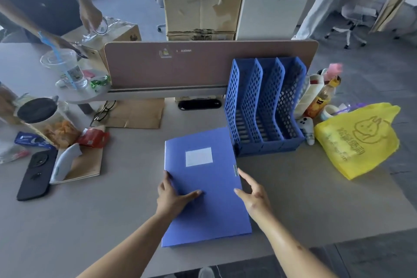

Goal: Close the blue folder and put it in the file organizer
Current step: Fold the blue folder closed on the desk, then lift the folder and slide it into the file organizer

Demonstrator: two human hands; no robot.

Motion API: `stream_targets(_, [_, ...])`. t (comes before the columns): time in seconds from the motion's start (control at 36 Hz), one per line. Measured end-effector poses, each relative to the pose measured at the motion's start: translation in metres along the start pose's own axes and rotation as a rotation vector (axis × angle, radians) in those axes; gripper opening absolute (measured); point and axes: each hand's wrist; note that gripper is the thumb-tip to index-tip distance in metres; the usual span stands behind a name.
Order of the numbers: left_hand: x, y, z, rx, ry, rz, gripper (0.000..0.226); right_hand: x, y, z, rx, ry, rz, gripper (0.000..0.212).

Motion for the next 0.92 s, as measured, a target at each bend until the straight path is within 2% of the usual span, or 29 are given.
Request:
stream_targets(0.19, [0.005, -0.006, -0.005, -0.057, -0.11, 0.016, 0.139, -0.022, -0.004, -0.016, 0.053, -0.043, -0.186, 0.058])
stream_targets(0.33, [0.007, -0.004, -0.004, -0.12, -0.211, 0.028, 0.134, -0.027, -0.008, -0.028, 0.108, -0.065, -0.19, 0.062])
stream_targets(0.61, [0.007, -0.001, -0.013, -0.153, -0.324, 0.045, 0.132, -0.035, -0.011, -0.029, 0.113, -0.05, -0.227, 0.064])
stream_targets(0.92, [0.008, -0.002, -0.018, -0.182, -0.431, 0.068, 0.13, -0.037, -0.014, -0.035, 0.045, 0.077, -0.216, 0.054])
Point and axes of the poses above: each hand's wrist, its own y-axis away from the middle knuckle, its own z-axis out of the back of the hand, x = y × z, and after that the axes turned 13 degrees about y, right-handed
